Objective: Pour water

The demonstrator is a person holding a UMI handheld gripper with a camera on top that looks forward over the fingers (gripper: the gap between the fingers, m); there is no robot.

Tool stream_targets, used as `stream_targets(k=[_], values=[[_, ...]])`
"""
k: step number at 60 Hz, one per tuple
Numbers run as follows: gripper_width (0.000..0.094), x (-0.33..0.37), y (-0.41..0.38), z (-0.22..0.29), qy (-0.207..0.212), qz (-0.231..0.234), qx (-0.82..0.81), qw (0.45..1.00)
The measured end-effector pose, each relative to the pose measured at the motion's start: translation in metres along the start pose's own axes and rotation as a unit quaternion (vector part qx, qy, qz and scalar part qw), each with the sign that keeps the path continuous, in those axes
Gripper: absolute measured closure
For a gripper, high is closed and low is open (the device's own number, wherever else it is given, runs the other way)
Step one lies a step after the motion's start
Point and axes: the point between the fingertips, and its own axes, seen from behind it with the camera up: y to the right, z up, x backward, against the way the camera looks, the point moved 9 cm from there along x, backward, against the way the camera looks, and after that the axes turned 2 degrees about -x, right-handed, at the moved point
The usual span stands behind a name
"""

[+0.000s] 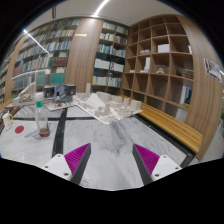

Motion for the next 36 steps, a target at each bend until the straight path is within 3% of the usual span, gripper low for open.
stream_targets(k=[20,36], values=[[0.0078,0.036,-0.068,-0.021,-0.020,0.050,0.023,0.998],[0.0076,0.019,-0.188,0.010,0.016,0.115,0.016,0.993]])
